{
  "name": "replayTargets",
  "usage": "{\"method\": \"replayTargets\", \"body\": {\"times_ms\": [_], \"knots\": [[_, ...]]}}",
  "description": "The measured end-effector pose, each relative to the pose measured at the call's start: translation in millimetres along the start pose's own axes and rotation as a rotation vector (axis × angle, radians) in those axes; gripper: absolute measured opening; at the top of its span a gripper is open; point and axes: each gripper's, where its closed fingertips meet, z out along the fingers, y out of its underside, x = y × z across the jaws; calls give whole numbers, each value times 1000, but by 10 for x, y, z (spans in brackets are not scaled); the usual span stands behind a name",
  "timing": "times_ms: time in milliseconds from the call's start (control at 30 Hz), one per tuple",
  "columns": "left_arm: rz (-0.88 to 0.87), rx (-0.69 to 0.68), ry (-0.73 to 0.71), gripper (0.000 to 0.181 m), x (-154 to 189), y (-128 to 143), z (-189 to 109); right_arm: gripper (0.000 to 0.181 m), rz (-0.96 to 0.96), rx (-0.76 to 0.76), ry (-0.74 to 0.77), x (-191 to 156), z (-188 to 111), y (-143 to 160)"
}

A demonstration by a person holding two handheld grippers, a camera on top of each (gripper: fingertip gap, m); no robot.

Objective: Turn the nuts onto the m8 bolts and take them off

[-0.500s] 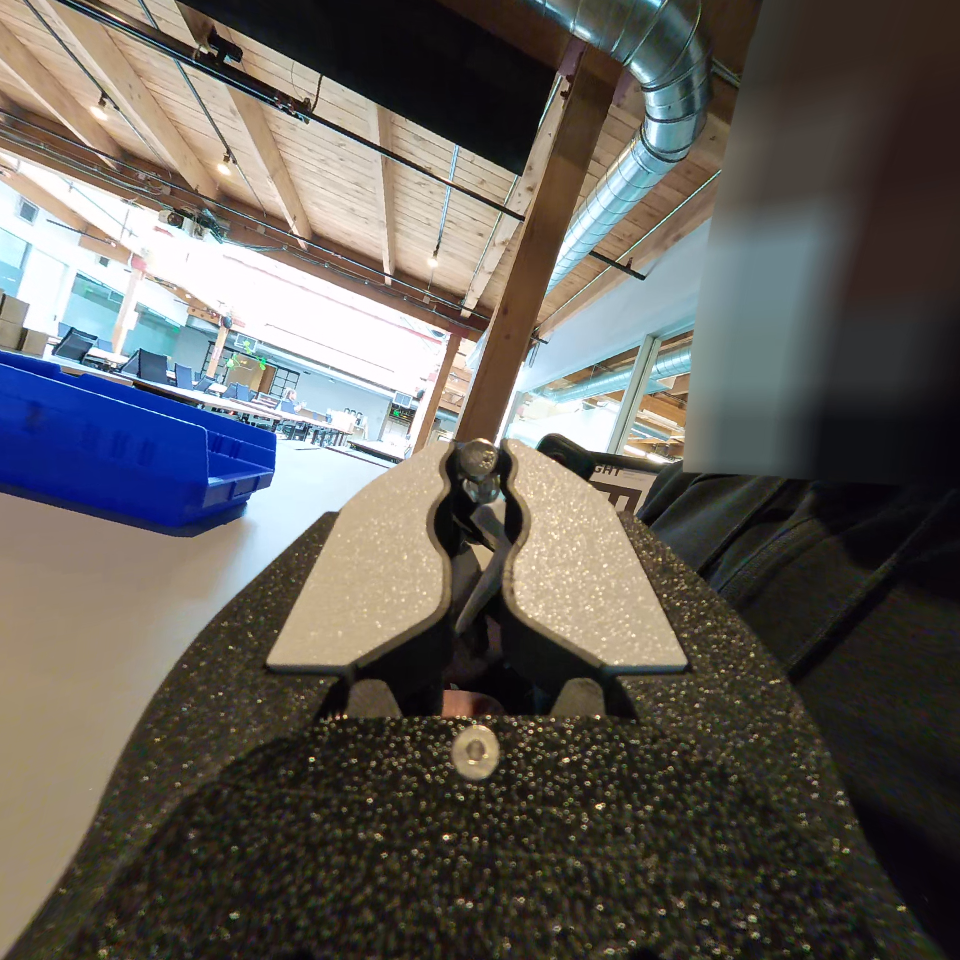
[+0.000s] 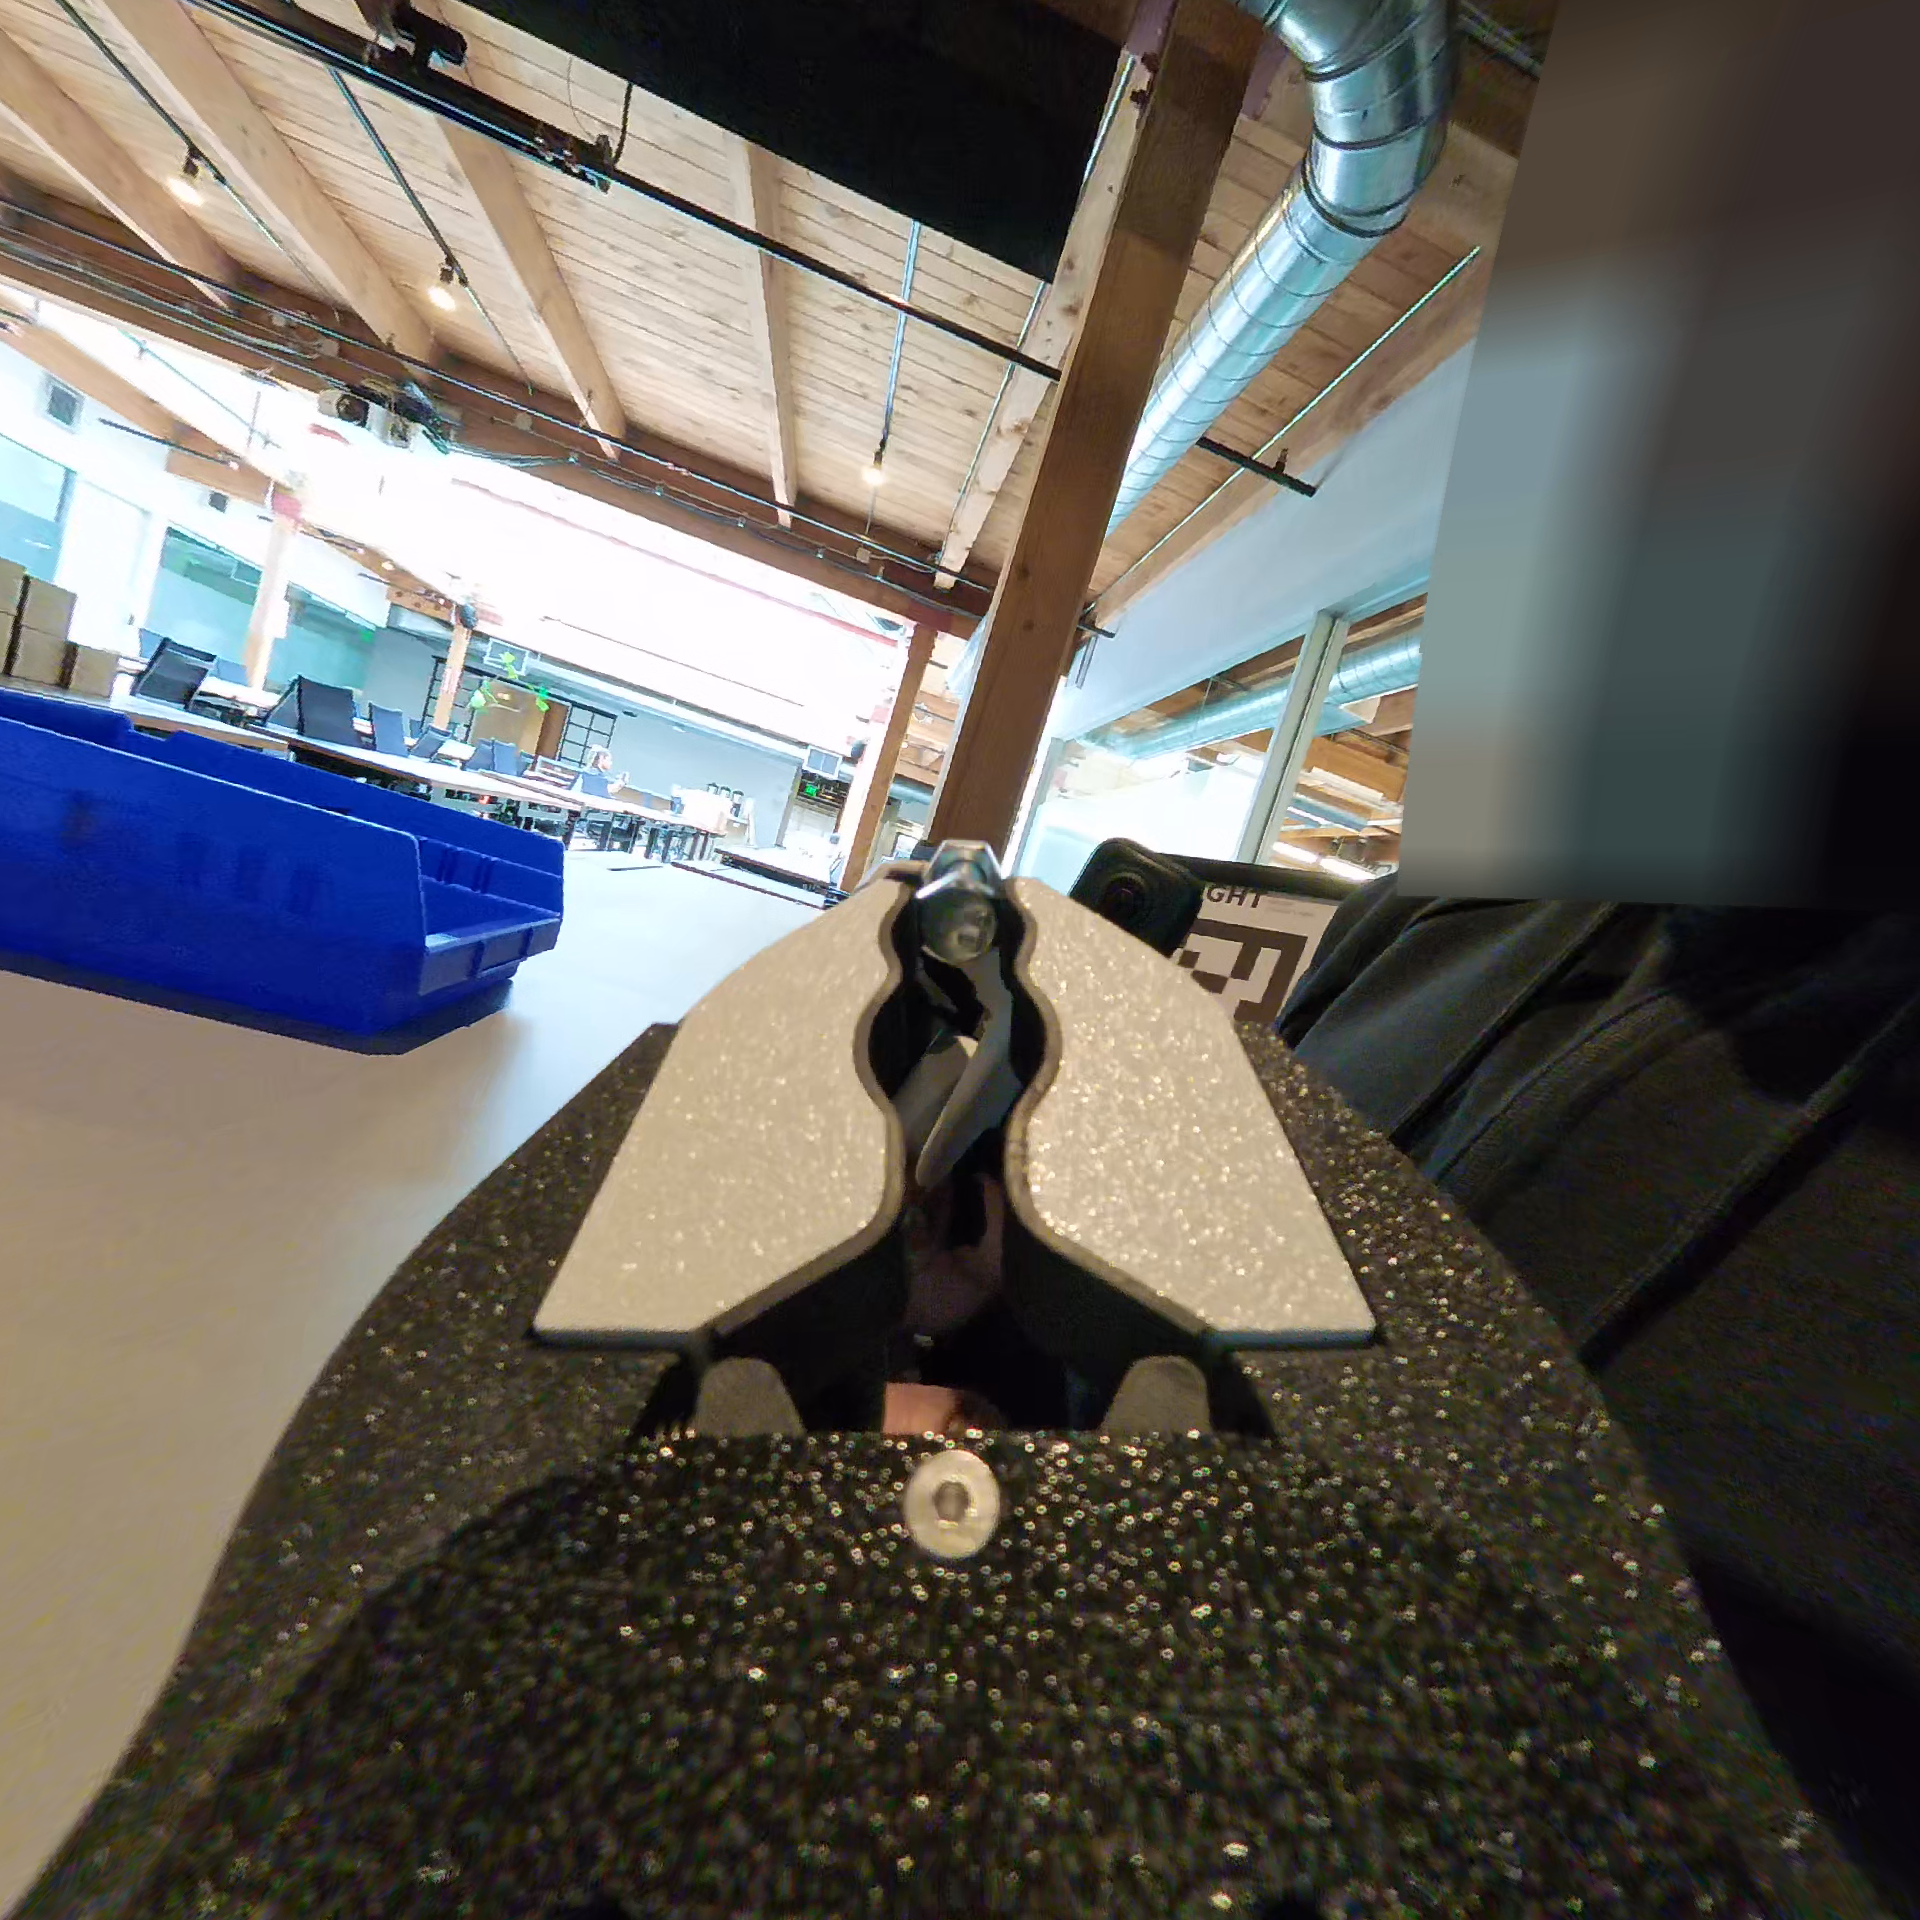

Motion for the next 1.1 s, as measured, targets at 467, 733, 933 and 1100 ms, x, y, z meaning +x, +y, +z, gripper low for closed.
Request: {"method": "replayTargets", "body": {"times_ms": [467, 733, 933, 1100], "knots": [[96, -40, -33, 14, 12, 37, 12, 13, 61, 26, -52, -18, -43, -58], [350, -145, -93, 14, 9, 97, -23, 22, 396, -76, -275, -111, -62, 16], [618, -288, -134, 14, -14, 243, -64, 24, 621, -185, -421, -194, -108, 132], [624, -289, -119, 14, 13, 260, -49, 21, 613, -245, -434, -237, -111, 222]]}}
